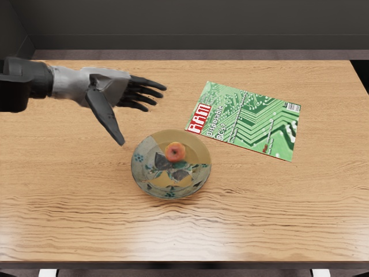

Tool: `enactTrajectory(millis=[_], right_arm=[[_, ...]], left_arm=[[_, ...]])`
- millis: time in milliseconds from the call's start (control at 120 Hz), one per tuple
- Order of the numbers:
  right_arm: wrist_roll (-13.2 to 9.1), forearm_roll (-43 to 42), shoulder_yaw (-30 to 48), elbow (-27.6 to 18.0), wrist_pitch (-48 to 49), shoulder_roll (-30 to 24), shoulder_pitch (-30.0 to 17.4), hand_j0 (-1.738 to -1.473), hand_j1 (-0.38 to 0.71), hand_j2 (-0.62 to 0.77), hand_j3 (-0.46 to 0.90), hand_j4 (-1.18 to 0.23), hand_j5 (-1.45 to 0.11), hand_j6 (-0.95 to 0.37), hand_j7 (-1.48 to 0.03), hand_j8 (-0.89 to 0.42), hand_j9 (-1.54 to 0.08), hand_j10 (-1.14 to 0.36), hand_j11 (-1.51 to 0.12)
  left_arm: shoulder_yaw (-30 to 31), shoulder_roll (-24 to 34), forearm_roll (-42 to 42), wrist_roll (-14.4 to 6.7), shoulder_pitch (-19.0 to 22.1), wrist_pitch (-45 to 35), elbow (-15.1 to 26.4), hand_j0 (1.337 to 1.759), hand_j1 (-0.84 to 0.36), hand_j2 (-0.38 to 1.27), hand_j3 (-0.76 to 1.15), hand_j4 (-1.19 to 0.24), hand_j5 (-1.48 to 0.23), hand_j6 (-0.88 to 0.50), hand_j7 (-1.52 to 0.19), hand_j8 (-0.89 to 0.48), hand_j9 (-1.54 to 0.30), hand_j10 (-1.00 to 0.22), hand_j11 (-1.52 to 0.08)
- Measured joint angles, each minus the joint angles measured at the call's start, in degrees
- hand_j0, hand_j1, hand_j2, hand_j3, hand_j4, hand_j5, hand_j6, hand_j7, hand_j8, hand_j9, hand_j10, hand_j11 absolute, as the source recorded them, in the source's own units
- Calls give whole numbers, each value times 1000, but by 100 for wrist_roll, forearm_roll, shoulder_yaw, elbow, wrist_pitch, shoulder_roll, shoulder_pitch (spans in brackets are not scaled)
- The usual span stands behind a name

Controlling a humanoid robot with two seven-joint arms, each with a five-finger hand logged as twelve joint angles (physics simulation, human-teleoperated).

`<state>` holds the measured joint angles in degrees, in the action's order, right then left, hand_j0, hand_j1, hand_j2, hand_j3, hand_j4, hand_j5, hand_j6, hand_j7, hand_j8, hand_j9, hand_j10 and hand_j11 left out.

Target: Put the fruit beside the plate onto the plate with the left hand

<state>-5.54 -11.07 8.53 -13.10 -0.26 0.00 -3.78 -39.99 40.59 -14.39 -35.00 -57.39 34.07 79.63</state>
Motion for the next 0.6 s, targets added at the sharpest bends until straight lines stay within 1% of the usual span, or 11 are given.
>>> enactTrajectory(millis=[50, 83, 142, 192, 225, 267, 333, 433, 600], right_arm=[[0, 0, 0, 0, 0, 0, 0, -1658, -327, -4, 0, -19, -24, -19, -24, -19, -24, -19, -24], [0, 0, 0, 0, 0, 0, 0, -1658, -327, -4, 0, -19, -24, -19, -24, -19, -24, -19, -24], [0, 0, 0, 0, 0, 0, 0, -1658, -327, -4, 0, -19, -24, -19, -24, -19, -24, -19, -24], [0, 1, 0, 0, 0, 0, 0, -1658, -327, -4, 0, -19, -24, -19, -24, -19, -24, -18, -24], [0, 0, 0, 0, 0, 0, 0, -1658, -327, -4, 0, -19, -24, -19, -24, -18, -24, -18, -24], [0, 1, 0, 0, 0, 0, 0, -1658, -327, -4, 0, -19, -24, -18, -24, -18, -24, -18, -24], [0, 0, 0, 0, 0, 0, 0, -1658, -327, -4, 0, -19, -24, -18, -24, -18, -24, -18, -24], [0, 0, 0, 0, 0, 0, 0, -1658, -327, -4, 0, -19, -24, -19, -24, -18, -24, -18, -24], [0, 0, 0, 0, 0, 0, 0, -1658, -327, -4, 0, -19, -24, -19, -24, -19, -24, -18, -24]], left_arm=[[-77, 257, 508, 0, 187, 36, -279, 1658, 268, 55, 0, -74, -103, -54, -100, -53, -100, -62, -98], [-111, 430, 764, 0, 229, 53, -409, 1658, 279, 47, 0, -64, -89, -47, -87, -46, -86, -54, -85], [-148, 848, 1097, 0, 379, 71, -558, 1658, 295, 35, 0, -49, -69, -37, -67, -36, -66, -42, -65], [-166, 1092, 1292, 0, 487, 81, -633, 1658, 306, 28, 0, -39, -54, -29, -53, -29, -53, -33, -52], [-172, 1155, 1383, 0, 641, 85, -668, 1658, 313, 24, 0, -33, -46, -24, -45, -24, -45, -28, -44], [-179, 1248, 1474, 0, 717, 90, -700, 1658, 320, 19, 0, -27, -38, -20, -37, -20, -36, -23, -36], [-186, 1398, 1565, 0, 726, 94, -743, 1658, 328, 14, 0, -19, -27, -14, -26, -14, -26, -16, -26], [-195, 1528, 1689, 0, 722, 96, -921, 1658, 336, 8, 0, -12, -17, -8, -16, -8, -16, -10, -16], [-199, 1539, 1791, 0, 722, 98, -1071, 1658, 343, 4, 0, -5, -7, -3, -7, -3, -7, -4, -7]])
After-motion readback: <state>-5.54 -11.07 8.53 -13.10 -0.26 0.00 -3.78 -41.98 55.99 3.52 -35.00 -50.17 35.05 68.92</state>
